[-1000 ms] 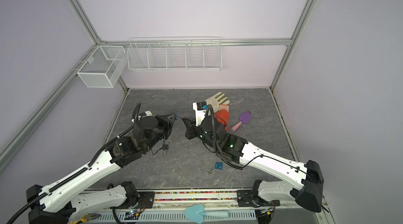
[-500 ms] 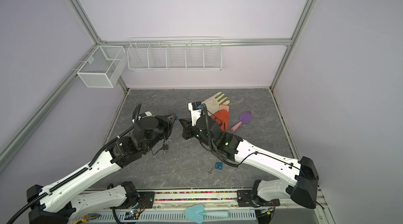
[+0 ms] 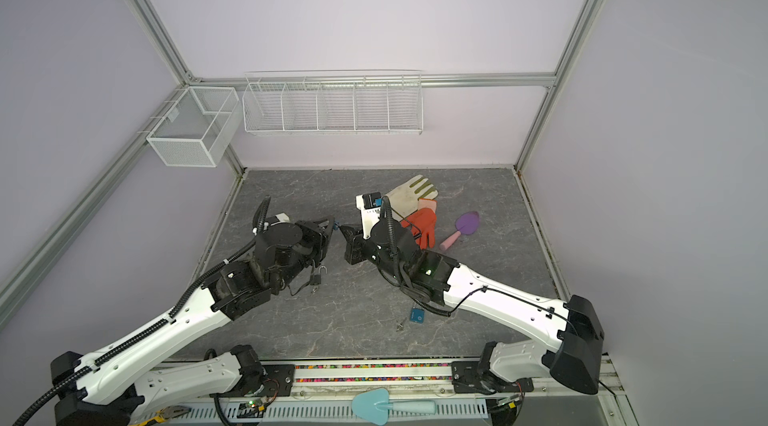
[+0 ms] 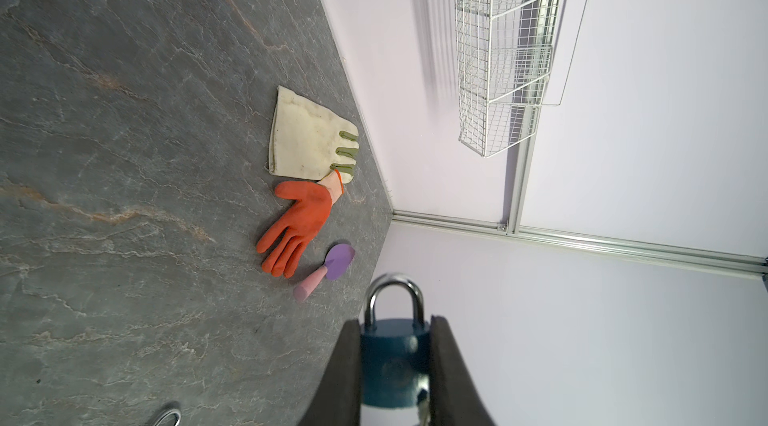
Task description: Unlock with the key
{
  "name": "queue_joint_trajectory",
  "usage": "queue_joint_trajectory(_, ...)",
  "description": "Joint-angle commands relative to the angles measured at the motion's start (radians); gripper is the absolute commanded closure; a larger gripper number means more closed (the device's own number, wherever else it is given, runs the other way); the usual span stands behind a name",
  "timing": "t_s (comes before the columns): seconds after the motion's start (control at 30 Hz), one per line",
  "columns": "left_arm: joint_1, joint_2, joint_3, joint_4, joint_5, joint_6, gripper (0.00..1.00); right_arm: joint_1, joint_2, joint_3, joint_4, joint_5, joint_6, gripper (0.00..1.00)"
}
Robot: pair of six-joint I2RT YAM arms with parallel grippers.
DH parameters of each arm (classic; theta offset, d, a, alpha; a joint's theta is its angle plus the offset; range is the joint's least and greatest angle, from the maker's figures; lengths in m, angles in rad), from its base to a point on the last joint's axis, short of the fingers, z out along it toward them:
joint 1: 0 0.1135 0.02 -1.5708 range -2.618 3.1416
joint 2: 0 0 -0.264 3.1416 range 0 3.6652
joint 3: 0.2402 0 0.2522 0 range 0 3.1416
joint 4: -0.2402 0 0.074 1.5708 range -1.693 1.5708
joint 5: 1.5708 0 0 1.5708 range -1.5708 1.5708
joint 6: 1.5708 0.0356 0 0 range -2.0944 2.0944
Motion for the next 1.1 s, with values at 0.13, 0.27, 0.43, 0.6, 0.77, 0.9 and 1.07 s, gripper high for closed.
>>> queue_joint_trajectory(0.13,-0.003,-0.015,0.002,0.014,-0.032,-0.020,1.00,0.003,-0.043,-0.026,-0.009,0.027,-0.007,0.94)
queue_joint_trajectory(0.27,-0.002,-0.009,0.007,0.012,-0.035,-0.021,1.00,0.006,-0.037,-0.031,-0.009,0.019,-0.004,0.93)
queue_joint_trajectory(0.43,0.001,-0.007,0.007,0.015,-0.036,-0.024,1.00,0.005,-0.028,-0.036,-0.002,0.023,-0.005,0.94)
queue_joint_trajectory(0.6,0.001,-0.001,0.012,0.021,-0.024,-0.024,1.00,0.005,-0.004,-0.012,0.002,0.017,-0.018,0.94)
queue_joint_trajectory(0.77,0.001,-0.005,0.007,0.021,-0.027,-0.026,1.00,0.006,0.002,-0.013,0.016,0.006,-0.013,0.93)
queue_joint_trajectory(0.9,0.001,0.001,0.010,0.022,-0.021,-0.025,1.00,0.006,0.008,-0.003,0.015,-0.006,-0.016,0.93)
queue_joint_trajectory(1.07,0.002,-0.004,0.004,0.021,-0.024,-0.029,1.00,0.011,-0.009,0.000,0.010,0.011,-0.021,0.94)
